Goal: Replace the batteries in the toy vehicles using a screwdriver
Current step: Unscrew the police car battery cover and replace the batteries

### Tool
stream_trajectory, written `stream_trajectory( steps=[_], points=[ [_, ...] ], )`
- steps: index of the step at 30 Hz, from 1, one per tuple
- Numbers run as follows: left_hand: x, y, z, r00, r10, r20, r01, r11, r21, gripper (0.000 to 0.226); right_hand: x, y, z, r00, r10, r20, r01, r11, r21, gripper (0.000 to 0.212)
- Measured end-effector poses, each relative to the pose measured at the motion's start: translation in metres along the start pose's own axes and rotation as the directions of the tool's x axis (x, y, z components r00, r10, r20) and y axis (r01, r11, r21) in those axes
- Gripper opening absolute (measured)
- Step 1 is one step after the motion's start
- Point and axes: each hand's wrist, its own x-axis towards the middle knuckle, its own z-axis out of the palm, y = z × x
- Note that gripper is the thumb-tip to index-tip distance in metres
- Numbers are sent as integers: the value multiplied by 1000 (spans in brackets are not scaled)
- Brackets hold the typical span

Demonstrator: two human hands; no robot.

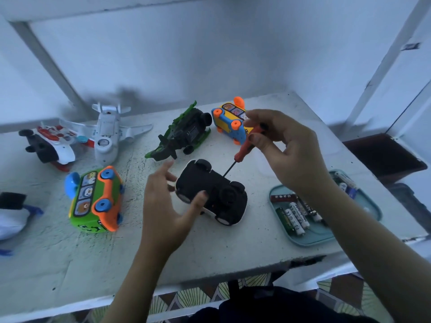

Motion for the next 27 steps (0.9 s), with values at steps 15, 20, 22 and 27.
stream_trajectory(
  steps=[15, 20, 22, 27],
  points=[
    [17, -5, -5, 923, -33, 384, 81, 991, -110, 93, -12, 4, 5, 972, 216, -93, -174, 925, 338, 17],
    [6, 1, 0, 946, -77, 316, 123, 984, -129, 94, -17, 7, 8, 945, 280, -168, -200, 904, 377, 18],
    [6, 2, 1, 947, -93, 308, 138, 982, -129, 96, -18, 9, 11, 951, 260, -166, -184, 911, 370, 12],
    [7, 1, 1, 940, -113, 321, 165, 976, -141, 93, -17, 7, 12, 967, 241, -85, -198, 917, 346, 21]
  ],
)
